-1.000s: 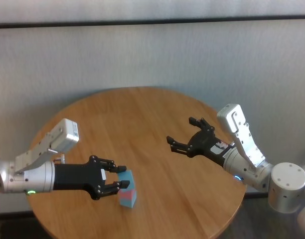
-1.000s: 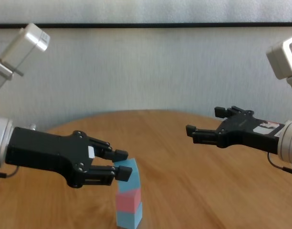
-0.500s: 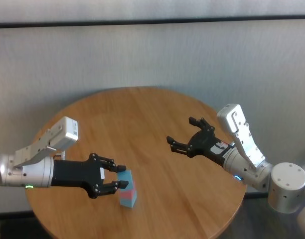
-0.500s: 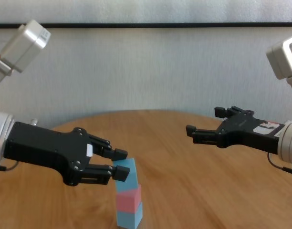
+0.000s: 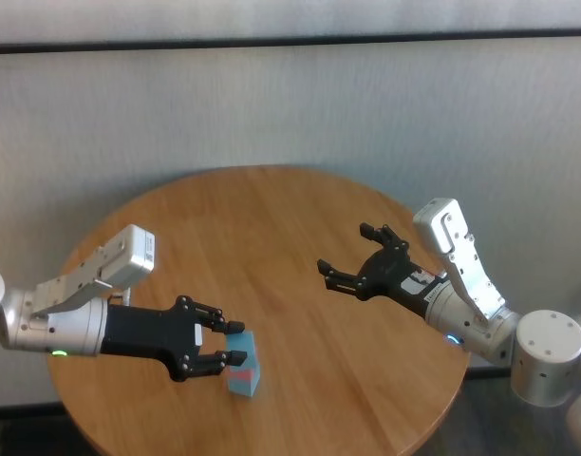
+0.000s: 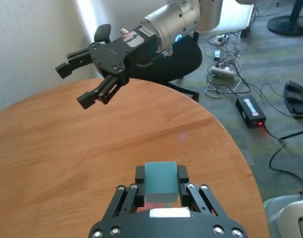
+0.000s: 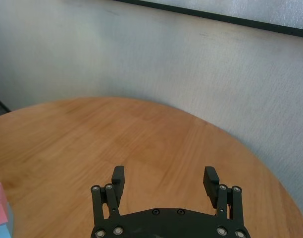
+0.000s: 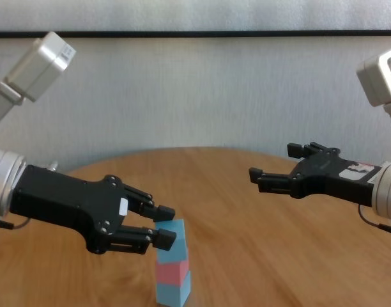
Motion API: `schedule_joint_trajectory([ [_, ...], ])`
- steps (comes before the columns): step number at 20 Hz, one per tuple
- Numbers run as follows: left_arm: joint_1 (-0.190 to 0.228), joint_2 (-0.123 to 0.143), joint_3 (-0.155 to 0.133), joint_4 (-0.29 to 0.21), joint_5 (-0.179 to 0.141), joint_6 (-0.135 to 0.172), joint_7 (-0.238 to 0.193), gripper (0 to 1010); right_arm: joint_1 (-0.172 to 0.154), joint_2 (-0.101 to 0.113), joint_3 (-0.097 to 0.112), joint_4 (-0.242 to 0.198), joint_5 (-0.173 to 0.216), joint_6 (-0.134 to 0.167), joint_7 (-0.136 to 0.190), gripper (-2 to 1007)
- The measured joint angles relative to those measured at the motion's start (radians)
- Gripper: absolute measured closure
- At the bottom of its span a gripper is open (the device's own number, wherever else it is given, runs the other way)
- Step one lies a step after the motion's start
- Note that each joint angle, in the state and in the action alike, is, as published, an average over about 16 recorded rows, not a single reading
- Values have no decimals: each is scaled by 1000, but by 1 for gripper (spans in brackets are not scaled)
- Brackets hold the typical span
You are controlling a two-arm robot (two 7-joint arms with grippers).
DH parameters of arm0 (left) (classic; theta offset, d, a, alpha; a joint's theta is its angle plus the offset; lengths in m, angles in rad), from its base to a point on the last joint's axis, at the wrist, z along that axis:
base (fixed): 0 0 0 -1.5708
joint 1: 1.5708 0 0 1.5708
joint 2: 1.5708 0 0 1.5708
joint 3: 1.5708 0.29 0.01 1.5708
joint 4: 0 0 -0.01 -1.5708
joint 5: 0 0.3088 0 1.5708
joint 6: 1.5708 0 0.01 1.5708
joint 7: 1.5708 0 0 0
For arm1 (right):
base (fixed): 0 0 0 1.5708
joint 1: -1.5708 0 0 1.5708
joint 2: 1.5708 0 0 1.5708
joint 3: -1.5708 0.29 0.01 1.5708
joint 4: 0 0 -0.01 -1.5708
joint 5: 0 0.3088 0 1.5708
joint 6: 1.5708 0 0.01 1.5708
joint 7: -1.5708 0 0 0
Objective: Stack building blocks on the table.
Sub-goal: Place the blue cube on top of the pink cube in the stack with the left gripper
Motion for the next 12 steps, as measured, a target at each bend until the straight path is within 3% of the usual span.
schedule_joint_trajectory([
  [12, -66, -12, 47, 84, -1, -43, -40, 622, 0, 0, 0, 0, 0, 0, 0, 0],
])
